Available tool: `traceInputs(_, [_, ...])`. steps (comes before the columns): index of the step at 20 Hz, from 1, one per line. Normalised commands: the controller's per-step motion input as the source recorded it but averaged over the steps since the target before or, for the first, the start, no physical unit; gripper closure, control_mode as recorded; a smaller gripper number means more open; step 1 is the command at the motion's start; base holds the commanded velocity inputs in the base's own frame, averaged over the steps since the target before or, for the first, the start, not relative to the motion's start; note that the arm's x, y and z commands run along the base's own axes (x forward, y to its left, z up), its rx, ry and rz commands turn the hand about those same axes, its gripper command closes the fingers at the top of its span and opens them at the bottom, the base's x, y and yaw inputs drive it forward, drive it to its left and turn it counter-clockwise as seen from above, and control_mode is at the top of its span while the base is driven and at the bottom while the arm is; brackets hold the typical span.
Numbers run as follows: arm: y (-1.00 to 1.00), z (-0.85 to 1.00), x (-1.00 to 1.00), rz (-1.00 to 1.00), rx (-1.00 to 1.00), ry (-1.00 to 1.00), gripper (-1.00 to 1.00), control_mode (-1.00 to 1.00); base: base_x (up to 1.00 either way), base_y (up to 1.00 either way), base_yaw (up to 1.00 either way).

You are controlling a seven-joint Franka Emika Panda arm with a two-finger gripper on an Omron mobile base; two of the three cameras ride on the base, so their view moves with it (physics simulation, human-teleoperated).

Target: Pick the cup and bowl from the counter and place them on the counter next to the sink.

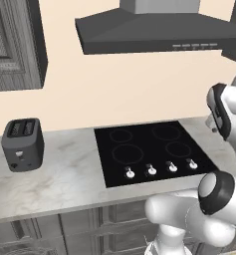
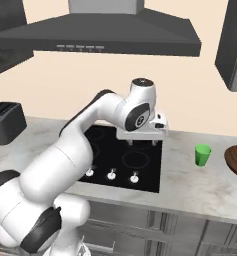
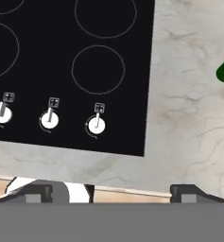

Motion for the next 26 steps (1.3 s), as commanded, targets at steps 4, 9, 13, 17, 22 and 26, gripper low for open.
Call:
traceInputs(4, [-0.22, -0.34, 0.23, 0.00, 0.00, -0.03, -1.00, -1.00, 0.00, 0.00, 0.00])
traceInputs(9, [-0.24, -0.37, 0.42, 0.00, -0.03, 0.02, -1.00, -1.00, 0.00, 0.00, 0.00])
traceInputs(13, [-0.24, -0.28, 0.55, -0.08, -0.07, 0.09, -1.00, -1.00, 0.00, 0.00, 0.00])
traceInputs(17, [-0.29, -0.05, 0.55, -0.02, -0.03, 0.01, -1.00, -1.00, 0.00, 0.00, 0.00])
traceInputs(22, [-0.27, 0.00, 0.36, 0.00, 0.00, 0.00, -1.00, -1.00, 0.00, 0.00, 0.00])
traceInputs(26, [-0.24, 0.00, 0.40, 0.00, 0.00, 0.00, -1.00, -1.00, 0.00, 0.00, 0.00])
